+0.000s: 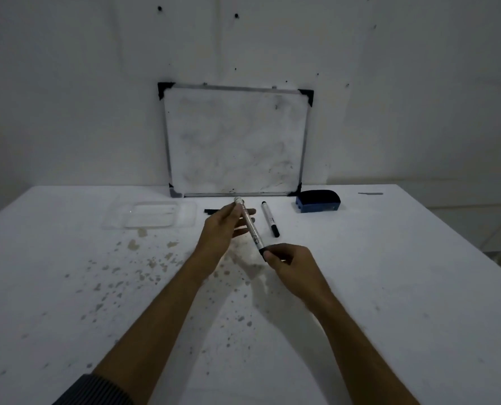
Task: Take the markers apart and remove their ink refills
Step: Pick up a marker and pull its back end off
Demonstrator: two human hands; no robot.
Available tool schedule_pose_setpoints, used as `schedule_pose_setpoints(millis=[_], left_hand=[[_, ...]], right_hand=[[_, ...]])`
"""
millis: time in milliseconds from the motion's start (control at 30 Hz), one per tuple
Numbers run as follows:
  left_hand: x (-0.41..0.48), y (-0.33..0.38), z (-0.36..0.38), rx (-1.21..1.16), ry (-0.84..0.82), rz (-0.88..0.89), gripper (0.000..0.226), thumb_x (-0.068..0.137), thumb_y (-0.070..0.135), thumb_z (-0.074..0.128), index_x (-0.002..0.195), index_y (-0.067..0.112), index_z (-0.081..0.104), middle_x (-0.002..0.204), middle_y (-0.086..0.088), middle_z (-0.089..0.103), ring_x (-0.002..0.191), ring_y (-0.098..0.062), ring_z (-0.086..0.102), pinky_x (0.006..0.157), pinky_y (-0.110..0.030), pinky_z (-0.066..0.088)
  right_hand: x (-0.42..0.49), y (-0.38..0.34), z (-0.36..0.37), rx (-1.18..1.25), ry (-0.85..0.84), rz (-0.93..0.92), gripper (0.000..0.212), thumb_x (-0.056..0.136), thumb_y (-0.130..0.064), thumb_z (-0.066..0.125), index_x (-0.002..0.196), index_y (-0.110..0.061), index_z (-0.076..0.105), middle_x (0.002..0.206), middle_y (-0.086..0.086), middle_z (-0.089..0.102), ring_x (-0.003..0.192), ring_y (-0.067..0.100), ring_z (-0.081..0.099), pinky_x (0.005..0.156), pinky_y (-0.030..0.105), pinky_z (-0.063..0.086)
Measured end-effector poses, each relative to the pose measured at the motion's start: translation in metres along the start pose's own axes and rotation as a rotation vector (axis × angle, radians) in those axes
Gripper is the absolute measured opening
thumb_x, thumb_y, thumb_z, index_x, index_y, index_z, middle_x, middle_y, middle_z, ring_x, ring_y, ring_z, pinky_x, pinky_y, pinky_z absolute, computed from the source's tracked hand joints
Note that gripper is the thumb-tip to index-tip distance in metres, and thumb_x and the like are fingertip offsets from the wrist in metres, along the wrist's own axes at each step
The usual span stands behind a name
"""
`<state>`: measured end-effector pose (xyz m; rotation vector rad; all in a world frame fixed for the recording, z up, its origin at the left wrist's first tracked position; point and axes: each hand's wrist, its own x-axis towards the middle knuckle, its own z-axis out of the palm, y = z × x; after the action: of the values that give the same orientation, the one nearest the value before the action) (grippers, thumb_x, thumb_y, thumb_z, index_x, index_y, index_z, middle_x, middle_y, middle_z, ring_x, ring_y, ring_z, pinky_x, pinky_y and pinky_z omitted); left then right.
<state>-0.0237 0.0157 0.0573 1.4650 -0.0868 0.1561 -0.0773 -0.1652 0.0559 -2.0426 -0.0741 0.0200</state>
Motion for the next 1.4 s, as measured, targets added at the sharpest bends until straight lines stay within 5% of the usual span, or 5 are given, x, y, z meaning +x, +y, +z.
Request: schedule_pose_setpoints(millis=[200,400,800,1067,1400], left_hand=[[-0.023,0.023,-0.036,-0.162,-0.01,-0.041,0.029,0.106,0.024,0.055,0.121,0.003,0.068,0.109,-0.017,0.075,0.09,-0.026,0.075,0.078,-0.03,0.06],[-0.05,0.026,-0.058,0.182,-0.081,-0.078,0.031,0.1,0.052,0.059,0.117,0.031,0.074,0.076,0.005,0.059,0.053,-0.009,0.048,0.049,-0.024,0.041],[-0.041,-0.025,-0.08,1.021,-0.038,0.474,0.049,0.098,0.066,0.042,0.117,0.033,0.073,0.1,0.013,0.078,0.082,-0.002,0.069,0.072,-0.022,0.055],[-0.039,-0.018,-0.075,0.872,-0.155,0.286,0.039,0.108,0.047,0.041,0.085,0.03,0.068,0.062,0.01,0.061,0.055,-0.006,0.056,0.059,-0.021,0.044],[-0.044,-0.005,-0.07,0.62,-0.239,0.069,0.053,0.106,0.05,0.043,0.061,0.03,0.064,0.051,0.011,0.057,0.047,-0.004,0.049,0.055,-0.018,0.043]], right_hand=[[0.002,-0.023,0.02,-0.069,-0.229,-0.143,0.032,0.097,-0.04,0.064,0.125,-0.027,0.065,0.109,-0.009,0.072,0.095,0.004,0.068,0.075,0.019,0.054],[0.038,-0.049,0.048,-0.021,-0.029,-0.267,0.038,0.102,-0.055,0.042,0.101,-0.026,0.066,0.086,-0.008,0.069,0.078,0.007,0.066,0.069,0.021,0.05],[0.049,-0.02,0.086,-0.211,-0.003,-0.199,0.07,0.094,-0.072,0.025,0.049,-0.021,0.044,0.049,-0.003,0.05,0.048,0.012,0.048,0.056,0.027,0.04],[0.056,-0.013,0.089,-0.102,0.071,-0.197,0.064,0.108,-0.044,0.033,0.05,-0.02,0.047,0.049,-0.004,0.048,0.048,0.013,0.047,0.056,0.029,0.039],[0.062,-0.009,0.081,-0.202,0.124,-0.769,0.053,0.105,-0.024,0.036,0.058,-0.01,0.056,0.042,0.002,0.047,0.032,0.016,0.041,0.032,0.033,0.039]])
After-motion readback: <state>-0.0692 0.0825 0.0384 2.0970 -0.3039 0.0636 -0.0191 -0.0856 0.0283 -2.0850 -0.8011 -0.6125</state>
